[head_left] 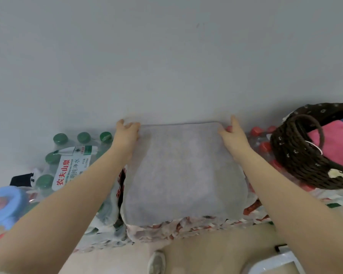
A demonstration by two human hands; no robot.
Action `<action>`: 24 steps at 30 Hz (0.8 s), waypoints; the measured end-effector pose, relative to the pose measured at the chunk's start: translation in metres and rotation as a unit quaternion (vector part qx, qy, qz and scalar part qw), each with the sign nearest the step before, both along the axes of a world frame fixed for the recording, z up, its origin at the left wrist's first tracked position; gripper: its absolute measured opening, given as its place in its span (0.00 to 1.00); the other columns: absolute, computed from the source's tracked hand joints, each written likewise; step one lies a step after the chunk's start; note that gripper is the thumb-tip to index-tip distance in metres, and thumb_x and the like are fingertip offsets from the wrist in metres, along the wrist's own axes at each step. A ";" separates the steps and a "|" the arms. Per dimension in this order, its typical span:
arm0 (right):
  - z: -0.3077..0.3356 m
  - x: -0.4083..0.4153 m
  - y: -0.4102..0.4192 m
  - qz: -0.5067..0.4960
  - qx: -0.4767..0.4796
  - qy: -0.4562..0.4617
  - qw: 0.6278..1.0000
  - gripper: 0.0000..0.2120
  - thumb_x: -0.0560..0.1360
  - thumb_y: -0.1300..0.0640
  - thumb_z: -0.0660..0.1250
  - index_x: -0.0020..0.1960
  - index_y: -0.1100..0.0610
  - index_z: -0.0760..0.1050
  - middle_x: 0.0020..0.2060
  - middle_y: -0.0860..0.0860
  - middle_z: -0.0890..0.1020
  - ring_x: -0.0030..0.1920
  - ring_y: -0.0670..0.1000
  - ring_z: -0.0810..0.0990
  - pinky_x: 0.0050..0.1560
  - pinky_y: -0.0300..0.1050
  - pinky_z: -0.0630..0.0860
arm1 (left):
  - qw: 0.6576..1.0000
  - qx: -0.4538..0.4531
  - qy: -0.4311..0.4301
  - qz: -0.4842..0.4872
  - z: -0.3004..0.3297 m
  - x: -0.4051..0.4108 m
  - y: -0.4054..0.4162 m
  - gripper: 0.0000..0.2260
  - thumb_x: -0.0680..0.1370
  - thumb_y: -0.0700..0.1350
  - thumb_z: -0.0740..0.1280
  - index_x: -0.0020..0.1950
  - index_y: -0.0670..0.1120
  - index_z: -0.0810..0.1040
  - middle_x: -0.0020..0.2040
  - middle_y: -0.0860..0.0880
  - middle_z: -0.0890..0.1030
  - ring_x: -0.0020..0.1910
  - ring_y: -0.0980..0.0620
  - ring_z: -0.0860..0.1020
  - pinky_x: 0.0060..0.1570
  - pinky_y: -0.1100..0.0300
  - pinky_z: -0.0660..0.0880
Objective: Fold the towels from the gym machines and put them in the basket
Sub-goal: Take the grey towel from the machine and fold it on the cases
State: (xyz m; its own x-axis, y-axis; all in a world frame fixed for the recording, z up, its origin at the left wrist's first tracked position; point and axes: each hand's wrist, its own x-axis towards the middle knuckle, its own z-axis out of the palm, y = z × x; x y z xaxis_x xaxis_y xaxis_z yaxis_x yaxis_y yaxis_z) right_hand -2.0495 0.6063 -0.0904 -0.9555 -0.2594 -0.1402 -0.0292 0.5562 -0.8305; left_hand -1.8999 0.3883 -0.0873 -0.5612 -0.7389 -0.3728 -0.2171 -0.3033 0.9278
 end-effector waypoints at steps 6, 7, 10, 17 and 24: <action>0.004 0.053 0.055 -0.003 0.023 0.028 0.999 0.13 0.77 0.58 0.61 0.59 0.62 0.72 0.56 0.58 0.78 0.54 0.57 0.77 0.54 0.49 0.72 | 0.982 -0.144 -0.108 -0.050 -0.013 0.054 0.038 0.23 0.78 0.45 0.59 0.72 0.43 0.62 0.69 0.43 0.69 0.64 0.44 0.71 0.61 0.55 0.67; 0.003 0.061 0.064 -0.001 0.029 0.024 0.999 0.13 0.77 0.58 0.60 0.60 0.60 0.71 0.55 0.55 0.78 0.52 0.53 0.76 0.51 0.45 0.71 | 0.981 -0.139 -0.123 -0.060 -0.017 0.067 0.044 0.21 0.77 0.47 0.60 0.69 0.43 0.66 0.65 0.43 0.73 0.59 0.43 0.74 0.58 0.52 0.71; -0.001 0.083 0.088 -0.012 0.038 0.031 0.999 0.13 0.77 0.60 0.59 0.61 0.58 0.71 0.48 0.50 0.76 0.47 0.50 0.73 0.47 0.43 0.68 | 0.979 -0.134 -0.141 -0.054 -0.021 0.104 0.069 0.19 0.77 0.50 0.60 0.65 0.44 0.68 0.54 0.49 0.77 0.52 0.48 0.75 0.50 0.54 0.72; -0.023 0.130 0.120 -0.062 -0.023 -0.111 0.992 0.12 0.77 0.60 0.59 0.53 0.67 0.75 0.52 0.66 0.77 0.54 0.64 0.76 0.58 0.57 0.73 | 0.982 -0.113 -0.148 0.007 -0.041 0.168 0.118 0.11 0.80 0.45 0.58 0.58 0.42 0.72 0.58 0.42 0.76 0.55 0.44 0.74 0.57 0.51 0.71; -0.038 0.157 0.129 -0.044 -0.124 -0.231 0.964 0.15 0.79 0.58 0.60 0.64 0.61 0.70 0.61 0.55 0.75 0.61 0.55 0.74 0.64 0.50 0.70 | 0.987 -0.056 -0.146 -0.027 -0.049 0.171 0.137 0.17 0.79 0.50 0.59 0.62 0.41 0.70 0.57 0.45 0.75 0.57 0.44 0.74 0.58 0.50 0.71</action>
State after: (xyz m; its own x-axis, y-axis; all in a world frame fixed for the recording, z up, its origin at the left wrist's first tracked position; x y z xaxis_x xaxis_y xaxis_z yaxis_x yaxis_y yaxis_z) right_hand -1.8925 0.7356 -0.1284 -0.8259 -0.2599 -0.5004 0.4141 0.3227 -0.8511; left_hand -1.7287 0.5251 -0.1368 -0.4823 -0.7560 -0.4426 -0.4933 -0.1832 0.8503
